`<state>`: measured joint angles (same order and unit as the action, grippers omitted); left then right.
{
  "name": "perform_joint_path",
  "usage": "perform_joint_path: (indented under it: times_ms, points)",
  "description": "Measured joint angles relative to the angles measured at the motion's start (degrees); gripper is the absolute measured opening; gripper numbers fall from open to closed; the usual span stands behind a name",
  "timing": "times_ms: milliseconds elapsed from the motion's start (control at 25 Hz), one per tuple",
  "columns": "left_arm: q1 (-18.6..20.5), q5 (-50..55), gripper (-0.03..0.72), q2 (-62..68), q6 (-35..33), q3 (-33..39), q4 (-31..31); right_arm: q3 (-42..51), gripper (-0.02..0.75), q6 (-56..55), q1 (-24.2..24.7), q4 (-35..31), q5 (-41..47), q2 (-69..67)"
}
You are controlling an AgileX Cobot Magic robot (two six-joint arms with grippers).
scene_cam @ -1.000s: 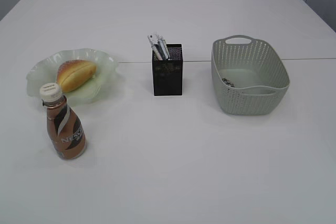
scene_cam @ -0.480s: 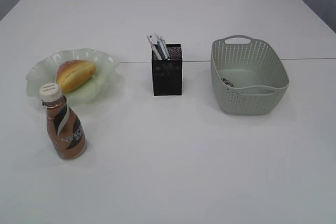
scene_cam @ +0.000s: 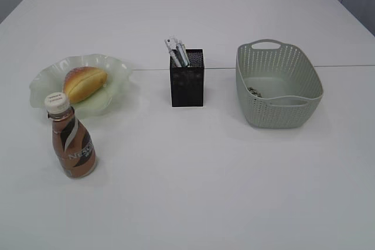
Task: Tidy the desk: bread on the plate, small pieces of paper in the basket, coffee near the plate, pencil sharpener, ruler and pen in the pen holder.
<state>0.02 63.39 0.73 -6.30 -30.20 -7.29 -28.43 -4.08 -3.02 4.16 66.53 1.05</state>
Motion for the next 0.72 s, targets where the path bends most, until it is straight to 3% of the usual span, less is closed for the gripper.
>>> perform_joint_path:
  times_ms: [200, 720]
  points:
    - [0.0, 0.0, 0.36, 0.0, 0.0, 0.0, -1.36, 0.0, 0.295, 0.0, 3.02, 0.0, 0.0, 0.0]
    - [0.0, -0.05, 0.354, 0.0, 0.0, 0.0, -1.63, 0.0, 0.295, 0.0, 3.04, -0.57, 0.0, 0.0]
